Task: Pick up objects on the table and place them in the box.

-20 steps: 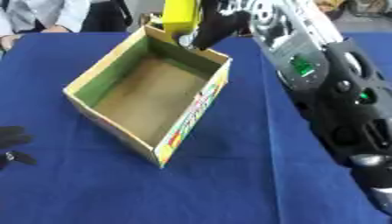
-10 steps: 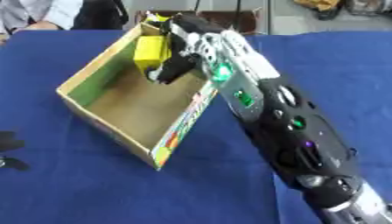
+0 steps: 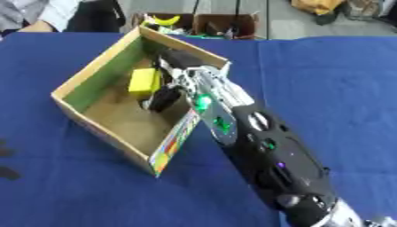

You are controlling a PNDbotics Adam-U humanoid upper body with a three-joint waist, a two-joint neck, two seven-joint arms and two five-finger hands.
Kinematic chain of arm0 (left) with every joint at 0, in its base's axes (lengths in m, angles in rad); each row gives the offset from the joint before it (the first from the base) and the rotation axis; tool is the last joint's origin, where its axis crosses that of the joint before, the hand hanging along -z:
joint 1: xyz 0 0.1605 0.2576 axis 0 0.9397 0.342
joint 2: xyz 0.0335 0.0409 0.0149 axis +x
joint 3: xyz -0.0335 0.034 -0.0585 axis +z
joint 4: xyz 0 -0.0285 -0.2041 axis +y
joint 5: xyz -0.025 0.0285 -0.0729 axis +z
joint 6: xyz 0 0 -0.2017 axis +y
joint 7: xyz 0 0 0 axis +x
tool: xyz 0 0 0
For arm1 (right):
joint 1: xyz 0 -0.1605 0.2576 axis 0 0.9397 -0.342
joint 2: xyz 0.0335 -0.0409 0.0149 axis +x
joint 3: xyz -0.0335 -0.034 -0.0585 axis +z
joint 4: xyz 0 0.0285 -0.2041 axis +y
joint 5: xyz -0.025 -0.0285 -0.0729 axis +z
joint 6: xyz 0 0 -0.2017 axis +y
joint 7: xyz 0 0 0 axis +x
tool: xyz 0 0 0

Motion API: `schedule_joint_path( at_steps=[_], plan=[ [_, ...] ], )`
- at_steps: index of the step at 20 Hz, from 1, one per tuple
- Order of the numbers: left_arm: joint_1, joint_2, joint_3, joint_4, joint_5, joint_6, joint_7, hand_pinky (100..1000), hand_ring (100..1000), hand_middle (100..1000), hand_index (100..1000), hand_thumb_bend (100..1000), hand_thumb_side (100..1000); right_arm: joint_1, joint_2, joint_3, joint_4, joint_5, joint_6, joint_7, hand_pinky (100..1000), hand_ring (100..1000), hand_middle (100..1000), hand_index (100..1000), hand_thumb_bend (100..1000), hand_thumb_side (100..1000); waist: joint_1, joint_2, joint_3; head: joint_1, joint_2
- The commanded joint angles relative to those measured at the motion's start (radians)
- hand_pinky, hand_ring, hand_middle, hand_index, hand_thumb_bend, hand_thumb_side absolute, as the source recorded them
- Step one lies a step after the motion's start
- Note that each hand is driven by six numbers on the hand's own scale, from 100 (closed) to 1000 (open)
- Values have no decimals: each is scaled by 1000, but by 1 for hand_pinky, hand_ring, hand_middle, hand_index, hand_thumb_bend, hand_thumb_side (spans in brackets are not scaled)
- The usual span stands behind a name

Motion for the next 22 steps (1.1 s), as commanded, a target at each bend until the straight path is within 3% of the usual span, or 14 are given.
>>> schedule_joint_path(
  at_steps=[1,4,5,6,7,8,10,13,22],
  plan=[
    [-5,8,1,-20,3,-1,-2,461,690,689,926,127,1000,-14,9,-7,14,28,-5,-16,679,629,417,578,100,348,5,-21,4,-4,-15],
    [-5,7,2,-20,3,-1,-1,461,690,689,926,124,1000,-11,11,-8,32,38,-20,-12,716,714,549,725,111,491,5,-20,3,-3,-14],
    [-5,7,2,-20,3,0,-1,461,690,689,926,124,1000,-11,10,-8,35,39,-28,-6,733,731,578,759,170,517,5,-19,3,-3,-12],
    [-5,6,2,-20,2,0,-1,461,690,689,926,123,1000,-11,9,-8,35,39,-37,1,762,762,642,816,355,583,5,-19,2,-2,-10],
    [-4,6,3,-20,2,0,-1,461,690,689,926,123,1000,-12,8,-9,33,37,-47,9,771,771,671,825,415,601,5,-19,1,-1,-8],
    [-4,6,3,-20,2,1,-1,462,690,689,927,124,1000,-14,6,-10,28,34,-55,16,800,810,761,852,554,636,6,-20,0,0,-7],
    [-3,6,3,-20,1,2,-1,462,690,689,926,124,1000,-17,0,-12,8,28,-67,24,815,836,802,869,649,723,7,-21,-2,1,-4],
    [-1,6,4,-20,0,4,0,462,691,689,926,125,1000,-24,-16,-11,-23,24,-73,25,837,864,826,884,708,778,9,-26,-7,3,-1],
    [9,13,7,-20,5,4,5,464,691,689,926,127,1000,-41,-81,-17,-183,-73,-71,-9,840,851,800,873,669,789,22,-50,-31,15,9]
  ],
)
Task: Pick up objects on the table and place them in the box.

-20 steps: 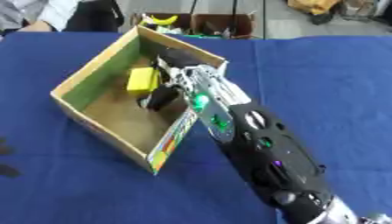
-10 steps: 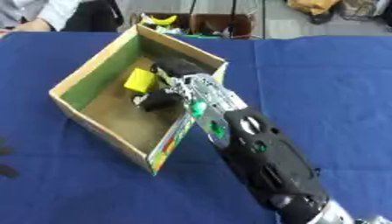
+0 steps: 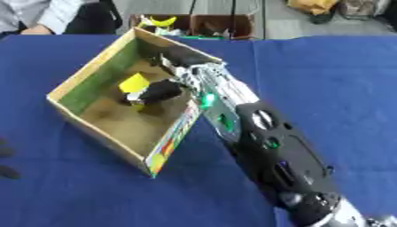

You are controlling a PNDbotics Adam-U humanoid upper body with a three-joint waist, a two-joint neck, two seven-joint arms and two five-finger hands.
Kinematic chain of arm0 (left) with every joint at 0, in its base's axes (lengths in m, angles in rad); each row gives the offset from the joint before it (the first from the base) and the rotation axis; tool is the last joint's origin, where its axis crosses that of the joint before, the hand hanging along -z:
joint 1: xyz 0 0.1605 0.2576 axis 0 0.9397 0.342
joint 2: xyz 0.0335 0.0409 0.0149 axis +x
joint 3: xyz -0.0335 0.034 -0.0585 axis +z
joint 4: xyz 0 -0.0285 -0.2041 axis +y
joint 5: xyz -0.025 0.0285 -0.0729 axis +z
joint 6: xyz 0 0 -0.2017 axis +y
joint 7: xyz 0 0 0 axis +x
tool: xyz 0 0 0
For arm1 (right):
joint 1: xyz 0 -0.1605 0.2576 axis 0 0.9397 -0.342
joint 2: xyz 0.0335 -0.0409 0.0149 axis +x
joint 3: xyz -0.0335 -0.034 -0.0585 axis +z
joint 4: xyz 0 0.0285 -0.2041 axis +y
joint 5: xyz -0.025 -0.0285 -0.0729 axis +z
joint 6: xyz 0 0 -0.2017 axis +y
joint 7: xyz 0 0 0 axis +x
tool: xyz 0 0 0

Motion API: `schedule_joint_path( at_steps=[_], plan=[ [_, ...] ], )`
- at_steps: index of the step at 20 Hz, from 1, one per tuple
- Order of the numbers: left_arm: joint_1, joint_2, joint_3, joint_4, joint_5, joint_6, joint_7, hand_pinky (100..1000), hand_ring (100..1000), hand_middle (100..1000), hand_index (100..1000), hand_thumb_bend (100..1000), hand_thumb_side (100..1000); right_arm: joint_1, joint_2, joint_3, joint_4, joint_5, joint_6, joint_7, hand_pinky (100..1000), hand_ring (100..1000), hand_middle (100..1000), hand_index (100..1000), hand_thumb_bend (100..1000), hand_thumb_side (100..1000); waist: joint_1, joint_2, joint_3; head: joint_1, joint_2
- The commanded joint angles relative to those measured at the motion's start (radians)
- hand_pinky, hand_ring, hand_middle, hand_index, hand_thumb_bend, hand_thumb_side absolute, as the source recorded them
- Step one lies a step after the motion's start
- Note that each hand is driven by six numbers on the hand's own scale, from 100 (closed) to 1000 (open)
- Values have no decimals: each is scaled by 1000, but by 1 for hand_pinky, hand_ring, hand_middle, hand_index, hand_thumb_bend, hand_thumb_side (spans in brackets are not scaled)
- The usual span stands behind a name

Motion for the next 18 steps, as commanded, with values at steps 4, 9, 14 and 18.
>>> schedule_joint_path(
  at_steps=[4,9,14,18],
  plan=[
    [5,16,9,-20,6,0,7,465,692,689,926,127,1000,-44,-71,-24,-145,-82,-5,-21,835,839,786,863,641,790,12,-45,-15,12,12],
    [10,20,17,-20,5,0,18,466,692,690,926,128,1000,-21,-168,-49,-253,-148,-60,-85,811,804,711,826,527,762,16,-55,-37,37,26],
    [10,24,22,-20,4,0,26,467,693,690,926,130,1000,46,-271,-58,-360,-214,-57,-150,804,796,722,810,156,682,20,-62,-57,63,47],
    [12,26,29,-20,2,-1,36,467,693,691,925,131,1000,129,-349,-84,-449,-269,-40,-205,818,817,747,819,100,708,26,-64,-75,85,64]
  ],
)
